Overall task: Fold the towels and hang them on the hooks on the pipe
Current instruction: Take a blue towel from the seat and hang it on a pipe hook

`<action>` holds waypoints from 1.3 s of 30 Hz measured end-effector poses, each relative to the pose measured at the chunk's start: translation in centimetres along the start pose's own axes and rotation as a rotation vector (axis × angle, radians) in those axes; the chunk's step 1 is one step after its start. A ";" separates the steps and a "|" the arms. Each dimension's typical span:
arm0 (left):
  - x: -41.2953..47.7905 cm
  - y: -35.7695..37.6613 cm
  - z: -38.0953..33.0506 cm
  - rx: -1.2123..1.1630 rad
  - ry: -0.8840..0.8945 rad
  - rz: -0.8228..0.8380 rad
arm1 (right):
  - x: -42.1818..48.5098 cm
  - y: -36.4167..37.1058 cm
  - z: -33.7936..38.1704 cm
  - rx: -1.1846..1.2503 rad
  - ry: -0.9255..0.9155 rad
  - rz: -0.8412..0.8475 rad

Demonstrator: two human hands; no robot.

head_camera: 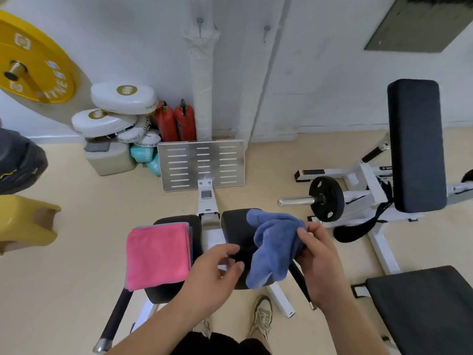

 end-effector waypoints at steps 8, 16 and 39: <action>1.1 2.1 -3.9 -0.482 -0.208 0.193 | -7.2 0.7 4.2 0.091 0.049 0.059; -1.7 4.6 -3.1 -0.843 -0.465 0.323 | -9.1 -3.0 5.0 0.057 0.093 0.140; -15.2 19.1 -11.6 -0.787 -0.200 -0.067 | -15.9 -21.3 2.1 -0.089 0.159 0.475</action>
Point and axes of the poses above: each hand's wrist, its own x-axis towards the middle knuckle, its own y-axis out of the palm, z = x × y, the point moved 1 cm from there along x, towards the middle knuckle
